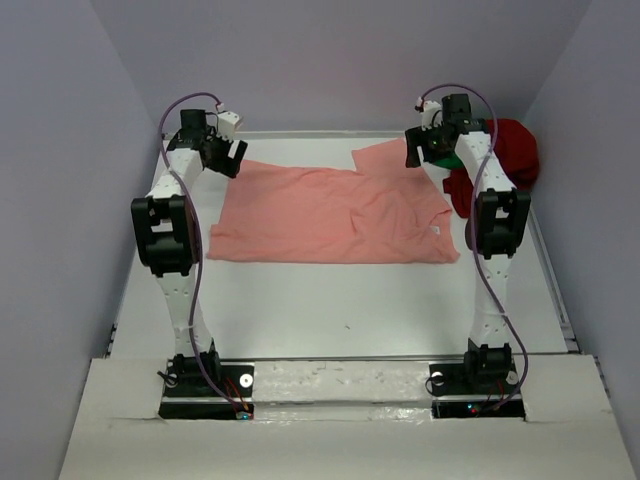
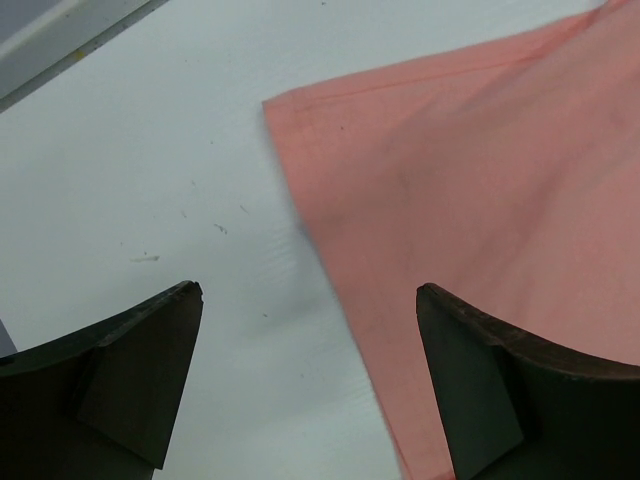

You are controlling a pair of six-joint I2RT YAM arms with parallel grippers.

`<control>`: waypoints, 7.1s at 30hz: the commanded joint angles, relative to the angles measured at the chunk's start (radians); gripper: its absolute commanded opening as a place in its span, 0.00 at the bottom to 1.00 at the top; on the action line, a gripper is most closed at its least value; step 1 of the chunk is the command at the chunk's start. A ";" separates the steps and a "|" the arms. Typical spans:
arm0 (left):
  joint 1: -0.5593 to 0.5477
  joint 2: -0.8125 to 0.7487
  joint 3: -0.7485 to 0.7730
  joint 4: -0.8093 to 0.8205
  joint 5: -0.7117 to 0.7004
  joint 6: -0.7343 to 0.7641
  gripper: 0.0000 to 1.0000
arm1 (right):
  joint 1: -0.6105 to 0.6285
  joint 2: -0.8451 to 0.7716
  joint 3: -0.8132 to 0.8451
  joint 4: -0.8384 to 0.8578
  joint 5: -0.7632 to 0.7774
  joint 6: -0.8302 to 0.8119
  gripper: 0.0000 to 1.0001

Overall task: Fold and stack the t-shirts
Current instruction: Grap the side of the flattened tshirt furthest away from the robot with both arms, then fold the other side of the tshirt into a rectangle

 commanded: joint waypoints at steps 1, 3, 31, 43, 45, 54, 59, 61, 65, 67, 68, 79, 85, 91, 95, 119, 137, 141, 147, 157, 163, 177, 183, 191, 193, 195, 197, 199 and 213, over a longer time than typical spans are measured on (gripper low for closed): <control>0.006 0.034 0.124 -0.015 0.050 -0.026 0.99 | -0.011 0.029 0.055 -0.056 -0.082 0.027 0.75; 0.006 0.065 0.156 -0.015 0.062 -0.024 0.99 | -0.021 0.029 0.043 -0.070 -0.108 0.022 0.75; 0.040 0.358 0.467 -0.087 0.258 -0.135 0.86 | -0.021 -0.149 -0.206 -0.110 -0.179 -0.071 0.72; 0.053 0.418 0.513 -0.078 0.300 -0.225 0.78 | -0.021 -0.180 -0.226 -0.120 -0.173 -0.093 0.72; 0.055 0.423 0.516 -0.075 0.291 -0.228 0.78 | -0.021 -0.182 -0.226 -0.125 -0.184 -0.097 0.71; 0.056 0.436 0.530 -0.043 0.240 -0.253 0.79 | -0.021 -0.182 -0.224 -0.149 -0.234 -0.114 0.70; 0.056 0.467 0.565 -0.032 0.249 -0.282 0.80 | -0.021 -0.182 -0.227 -0.156 -0.228 -0.116 0.69; 0.056 0.485 0.602 -0.043 0.251 -0.297 0.80 | -0.021 -0.185 -0.230 -0.156 -0.222 -0.119 0.69; 0.058 0.505 0.607 -0.037 0.251 -0.313 0.79 | -0.021 -0.180 -0.219 -0.165 -0.217 -0.124 0.69; 0.056 0.511 0.607 -0.035 0.245 -0.314 0.76 | -0.021 -0.169 -0.206 -0.171 -0.217 -0.124 0.69; 0.056 0.512 0.607 -0.036 0.243 -0.316 0.76 | -0.021 -0.166 -0.203 -0.172 -0.217 -0.124 0.69; 0.055 0.518 0.605 -0.052 0.209 -0.319 0.64 | -0.021 -0.166 -0.218 -0.180 -0.233 -0.133 0.66; 0.053 0.516 0.598 -0.063 0.221 -0.314 0.47 | -0.021 -0.162 -0.229 -0.179 -0.243 -0.134 0.66; 0.050 0.516 0.593 -0.064 0.218 -0.310 0.34 | -0.021 -0.154 -0.221 -0.188 -0.247 -0.136 0.65; 0.047 0.516 0.593 -0.066 0.214 -0.310 0.19 | -0.021 -0.152 -0.224 -0.186 -0.245 -0.137 0.65; 0.040 0.464 0.547 -0.098 0.209 -0.290 0.00 | -0.021 0.174 0.149 -0.033 0.135 -0.038 0.59; 0.038 0.429 0.521 -0.128 0.208 -0.271 0.00 | -0.021 0.288 0.242 -0.047 0.082 -0.024 0.55; 0.036 0.416 0.509 -0.127 0.211 -0.271 0.00 | -0.030 0.282 0.232 -0.053 0.060 -0.027 0.46; 0.038 0.406 0.501 -0.130 0.221 -0.276 0.00 | -0.030 0.271 0.221 -0.060 0.054 -0.030 0.01; 0.036 0.354 0.486 -0.130 0.244 -0.285 0.00 | -0.030 0.207 0.164 -0.057 0.036 -0.039 0.00; 0.032 0.301 0.478 -0.119 0.258 -0.288 0.00 | -0.030 0.148 0.138 -0.053 0.023 -0.051 0.00; 0.020 0.278 0.550 -0.141 0.252 -0.277 0.00 | -0.030 0.067 0.133 -0.013 -0.010 -0.084 0.00; 0.020 0.252 0.541 -0.141 0.263 -0.287 0.00 | -0.030 0.029 0.104 0.001 0.008 -0.104 0.00; 0.020 0.199 0.510 -0.145 0.264 -0.273 0.00 | -0.030 -0.033 0.035 0.009 0.034 -0.131 0.00; 0.023 0.186 0.510 -0.162 0.266 -0.268 0.00 | -0.030 -0.051 0.014 0.010 0.037 -0.134 0.00; 0.024 0.165 0.492 -0.168 0.268 -0.265 0.00 | -0.039 -0.060 0.000 0.010 0.045 -0.137 0.00; 0.030 0.145 0.460 -0.165 0.268 -0.256 0.00 | -0.039 -0.082 -0.025 0.010 0.048 -0.142 0.00; 0.039 0.119 0.437 -0.167 0.275 -0.242 0.00 | -0.039 -0.102 -0.044 0.015 0.054 -0.148 0.00; 0.104 -0.011 0.220 -0.187 0.317 -0.187 0.00 | -0.048 -0.206 -0.164 0.015 0.083 -0.163 0.00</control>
